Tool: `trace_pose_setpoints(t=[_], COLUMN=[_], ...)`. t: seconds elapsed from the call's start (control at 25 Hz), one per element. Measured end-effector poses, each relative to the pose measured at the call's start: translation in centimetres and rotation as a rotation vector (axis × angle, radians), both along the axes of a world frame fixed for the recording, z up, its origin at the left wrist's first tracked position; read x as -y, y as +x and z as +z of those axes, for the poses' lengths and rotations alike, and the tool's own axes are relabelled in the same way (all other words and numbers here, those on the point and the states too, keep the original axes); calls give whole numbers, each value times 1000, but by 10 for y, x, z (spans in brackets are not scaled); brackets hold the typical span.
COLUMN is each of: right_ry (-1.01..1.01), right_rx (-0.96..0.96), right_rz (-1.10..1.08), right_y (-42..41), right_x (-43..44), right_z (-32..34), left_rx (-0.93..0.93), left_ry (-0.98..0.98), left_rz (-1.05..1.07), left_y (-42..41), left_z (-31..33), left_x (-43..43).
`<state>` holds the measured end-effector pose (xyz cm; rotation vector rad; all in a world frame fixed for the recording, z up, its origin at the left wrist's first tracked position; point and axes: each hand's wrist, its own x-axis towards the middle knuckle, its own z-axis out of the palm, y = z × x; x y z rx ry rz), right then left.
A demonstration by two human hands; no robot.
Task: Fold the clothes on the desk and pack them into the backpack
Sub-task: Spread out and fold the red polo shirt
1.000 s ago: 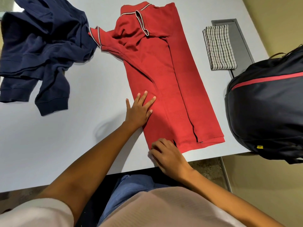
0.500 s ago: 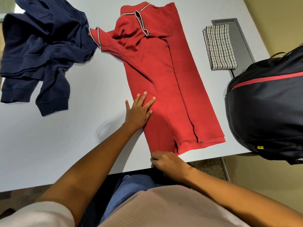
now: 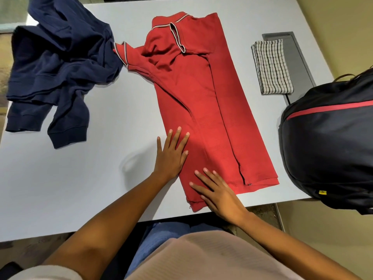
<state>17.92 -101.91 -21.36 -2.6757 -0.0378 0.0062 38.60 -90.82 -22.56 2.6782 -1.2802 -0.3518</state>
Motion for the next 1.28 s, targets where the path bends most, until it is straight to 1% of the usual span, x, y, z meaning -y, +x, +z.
trace_pose_setpoints(t=[0.08,0.2,0.28,0.36,0.48,0.56,0.68,0.8,0.92,1.04,1.16,1.28], right_ry=[145,236,242,241,260,271,208,110,51,2,-144,-177], right_rx=[54,130,184,234,245,250,245,201,205,155,131,187], right_rz=[-57,-217,-294,-341,-396,-421,-411,-369,-272,-166,-51,-113], right_y=[-12,5,33,67,122,162,229,293,361,424,472,501], right_x=[8,16,21,30,40,48,63,76,82,76,59,45], right_z=[4,13,22,30,43,47,47,47,45,37,21,22], left_rx=[-30,-98,-120,-125,-154,-171,-108,-18,77,111,139,205], left_ry=[-16,-108,-198,-237,-231,-212,-161,-172,-189,-178,-184,-242], left_rz=[-11,35,125,243,375,398,402,417,397,400,416,412], left_y=[-1,4,12,25,54,76,108,131,142,145,146,147], left_z=[1,7,10,14,16,15,5,-3,-9,-12,-17,-25], left_x=[-4,-4,-1,6,19,30,45,53,54,54,55,55])
